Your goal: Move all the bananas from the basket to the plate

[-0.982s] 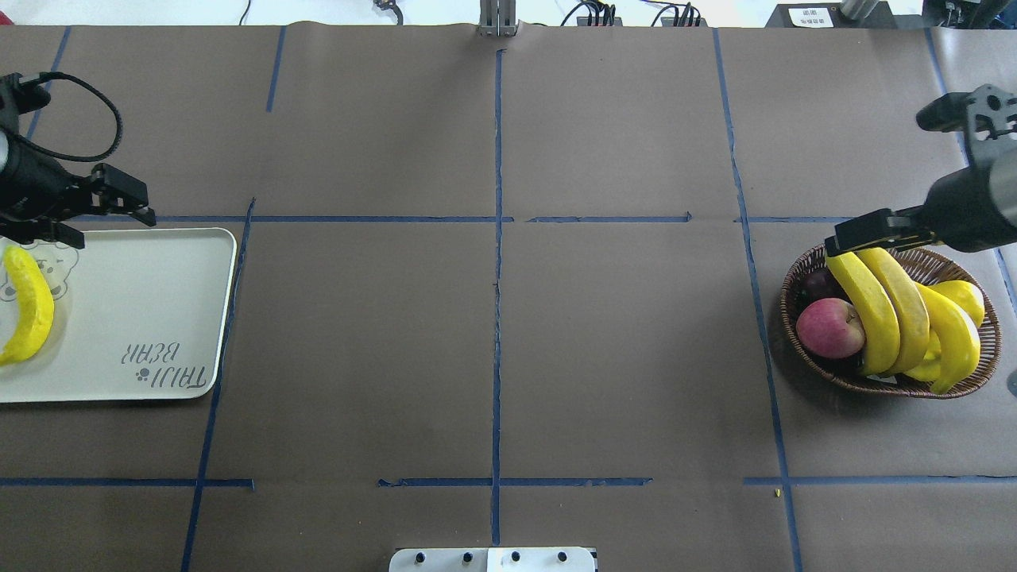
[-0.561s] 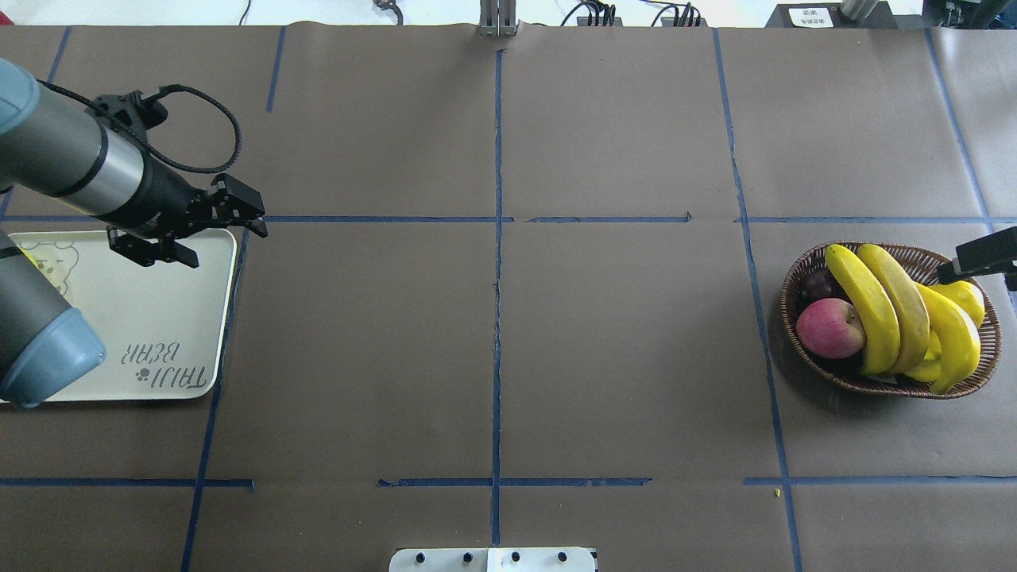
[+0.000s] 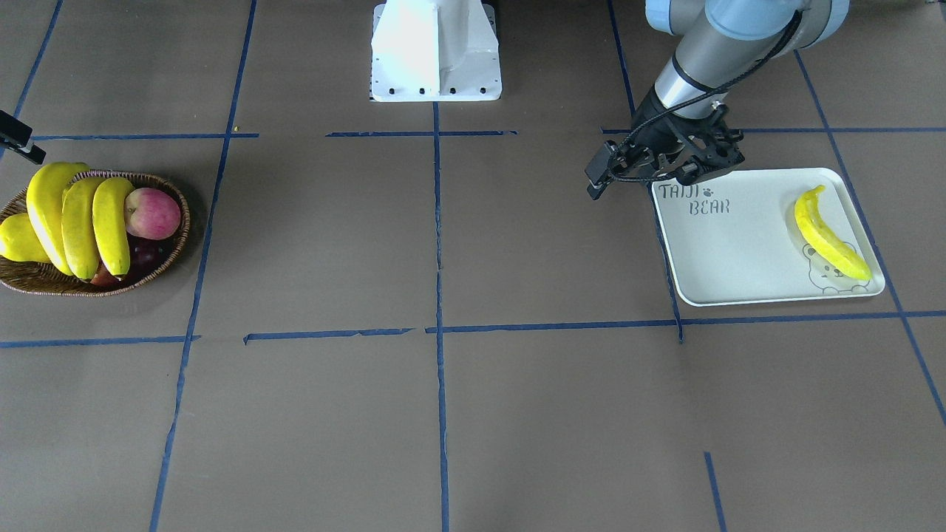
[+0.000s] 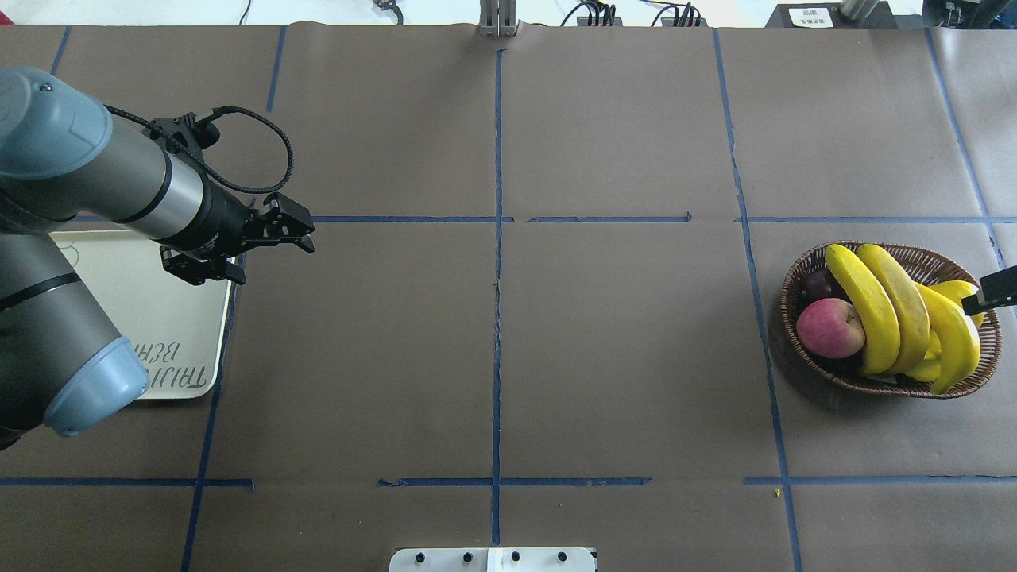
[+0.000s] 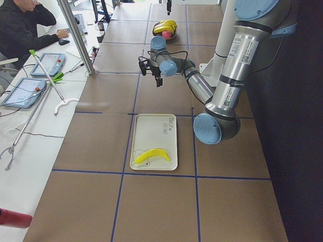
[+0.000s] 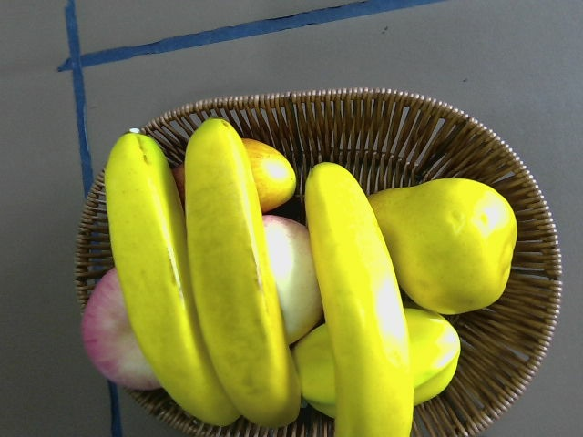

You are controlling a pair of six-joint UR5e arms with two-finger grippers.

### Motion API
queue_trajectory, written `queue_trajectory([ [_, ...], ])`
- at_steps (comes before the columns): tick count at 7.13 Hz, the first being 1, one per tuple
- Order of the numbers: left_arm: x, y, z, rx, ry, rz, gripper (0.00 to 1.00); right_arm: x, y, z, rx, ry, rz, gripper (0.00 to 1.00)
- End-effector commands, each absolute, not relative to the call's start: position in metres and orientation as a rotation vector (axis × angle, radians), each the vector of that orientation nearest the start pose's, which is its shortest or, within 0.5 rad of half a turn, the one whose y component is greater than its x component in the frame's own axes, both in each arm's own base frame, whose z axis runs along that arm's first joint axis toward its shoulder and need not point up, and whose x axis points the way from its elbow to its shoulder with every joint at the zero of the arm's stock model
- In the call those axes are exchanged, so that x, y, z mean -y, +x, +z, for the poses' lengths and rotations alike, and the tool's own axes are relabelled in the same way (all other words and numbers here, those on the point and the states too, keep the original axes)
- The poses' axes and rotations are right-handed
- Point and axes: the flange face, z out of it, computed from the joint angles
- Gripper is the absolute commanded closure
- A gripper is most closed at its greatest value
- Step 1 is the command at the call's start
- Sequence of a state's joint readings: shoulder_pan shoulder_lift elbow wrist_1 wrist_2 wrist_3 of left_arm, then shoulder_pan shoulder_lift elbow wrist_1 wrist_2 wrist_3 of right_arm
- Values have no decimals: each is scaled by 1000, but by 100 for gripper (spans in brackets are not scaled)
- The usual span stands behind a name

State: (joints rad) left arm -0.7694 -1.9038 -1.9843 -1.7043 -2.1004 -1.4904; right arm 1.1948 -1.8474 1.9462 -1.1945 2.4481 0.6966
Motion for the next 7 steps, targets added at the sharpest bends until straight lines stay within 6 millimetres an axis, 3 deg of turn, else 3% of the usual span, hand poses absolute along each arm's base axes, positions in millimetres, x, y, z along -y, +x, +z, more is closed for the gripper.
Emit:
queue_trajectory([
  [1, 446, 343, 272, -997, -100, -408, 1, 386, -94, 571, 1020, -60, 146, 0],
  [2, 446, 343, 272, -997, -100, -408, 1, 387, -95, 578, 1014, -75, 157, 0],
  [3, 446, 344, 272, -996, -101, -407, 1, 395, -98, 571, 1018, -69, 164, 0],
  [4, 445, 344, 272, -996, -102, -406, 1, 394, -99, 591, 1003, -97, 179, 0],
  [7, 445, 345, 272, -995, -102, -405, 1, 390, -116, 593, 998, -123, 144, 0],
])
